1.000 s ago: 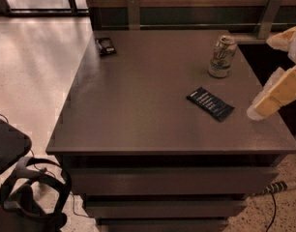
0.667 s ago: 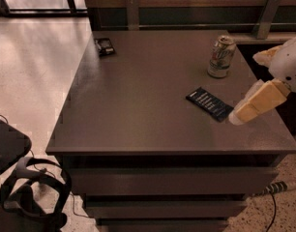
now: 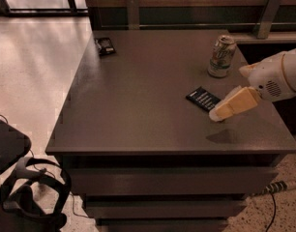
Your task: Move rxbar blueberry near rxbar chocolate
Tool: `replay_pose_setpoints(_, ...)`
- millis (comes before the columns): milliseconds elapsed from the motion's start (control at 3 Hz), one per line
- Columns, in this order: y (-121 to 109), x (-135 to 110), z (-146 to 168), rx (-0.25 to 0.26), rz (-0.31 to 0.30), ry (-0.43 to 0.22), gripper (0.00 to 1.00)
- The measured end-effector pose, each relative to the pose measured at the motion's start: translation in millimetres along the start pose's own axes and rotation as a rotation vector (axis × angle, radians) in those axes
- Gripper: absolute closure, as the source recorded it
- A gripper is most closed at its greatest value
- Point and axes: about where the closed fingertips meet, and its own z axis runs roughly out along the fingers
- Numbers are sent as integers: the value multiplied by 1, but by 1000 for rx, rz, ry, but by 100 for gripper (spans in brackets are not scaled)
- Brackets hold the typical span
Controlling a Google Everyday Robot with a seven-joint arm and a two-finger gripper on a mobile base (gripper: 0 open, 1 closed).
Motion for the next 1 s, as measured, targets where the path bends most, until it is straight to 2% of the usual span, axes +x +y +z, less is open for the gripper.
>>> replay_pose_setpoints(667,4,5,34,-20,48,-25,0)
replay_pose_setpoints(1000,9,11,55,-18,53,-26,0)
